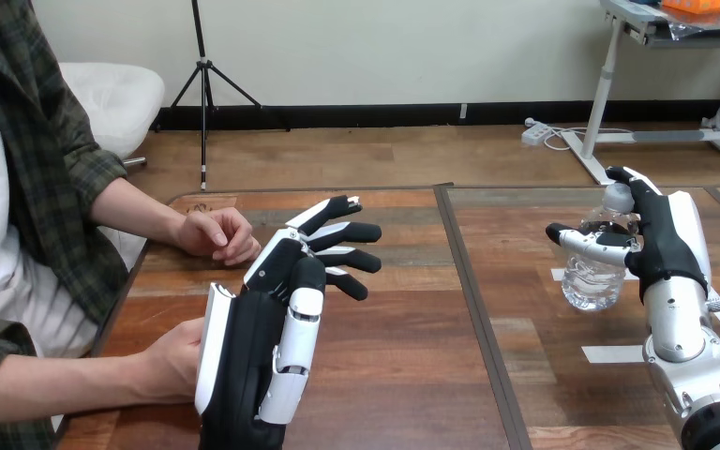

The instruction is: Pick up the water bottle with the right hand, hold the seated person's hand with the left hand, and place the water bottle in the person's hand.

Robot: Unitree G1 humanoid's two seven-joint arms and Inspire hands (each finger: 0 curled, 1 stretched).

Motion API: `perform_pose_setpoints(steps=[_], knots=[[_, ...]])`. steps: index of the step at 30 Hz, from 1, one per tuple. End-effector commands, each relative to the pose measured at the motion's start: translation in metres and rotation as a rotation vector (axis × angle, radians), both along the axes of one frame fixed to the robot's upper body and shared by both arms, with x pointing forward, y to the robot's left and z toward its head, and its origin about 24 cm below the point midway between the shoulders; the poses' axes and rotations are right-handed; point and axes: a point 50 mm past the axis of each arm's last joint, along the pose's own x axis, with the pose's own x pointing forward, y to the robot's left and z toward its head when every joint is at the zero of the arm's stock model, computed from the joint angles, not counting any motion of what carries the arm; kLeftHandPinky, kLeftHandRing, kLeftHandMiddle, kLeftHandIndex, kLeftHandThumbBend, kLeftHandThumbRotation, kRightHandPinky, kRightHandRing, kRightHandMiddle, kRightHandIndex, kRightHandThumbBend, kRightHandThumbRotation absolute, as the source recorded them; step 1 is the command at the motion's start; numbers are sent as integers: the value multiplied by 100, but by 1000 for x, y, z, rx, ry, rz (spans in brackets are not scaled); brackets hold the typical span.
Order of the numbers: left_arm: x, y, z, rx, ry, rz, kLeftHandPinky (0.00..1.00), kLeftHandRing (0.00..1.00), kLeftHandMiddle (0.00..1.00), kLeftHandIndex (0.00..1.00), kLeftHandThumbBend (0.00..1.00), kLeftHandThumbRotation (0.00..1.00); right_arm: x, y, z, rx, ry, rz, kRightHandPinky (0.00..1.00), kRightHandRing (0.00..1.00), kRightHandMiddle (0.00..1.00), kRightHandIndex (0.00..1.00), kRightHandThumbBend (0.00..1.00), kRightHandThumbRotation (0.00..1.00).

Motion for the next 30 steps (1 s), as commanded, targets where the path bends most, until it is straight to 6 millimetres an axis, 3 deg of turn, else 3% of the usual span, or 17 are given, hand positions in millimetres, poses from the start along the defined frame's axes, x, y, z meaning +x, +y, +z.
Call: perform_pose_setpoints(steps=[1, 30], knots=[[-6, 0, 4, -13, -22, 11, 46, 60, 68, 76, 18, 96, 4, 5, -1, -1, 33, 20, 88, 92, 92, 88, 73, 0], [-8, -2, 3, -27, -6, 1, 46, 60, 68, 76, 18, 95, 1, 8, -9, 175, 30, -3, 86, 89, 91, 90, 69, 0]])
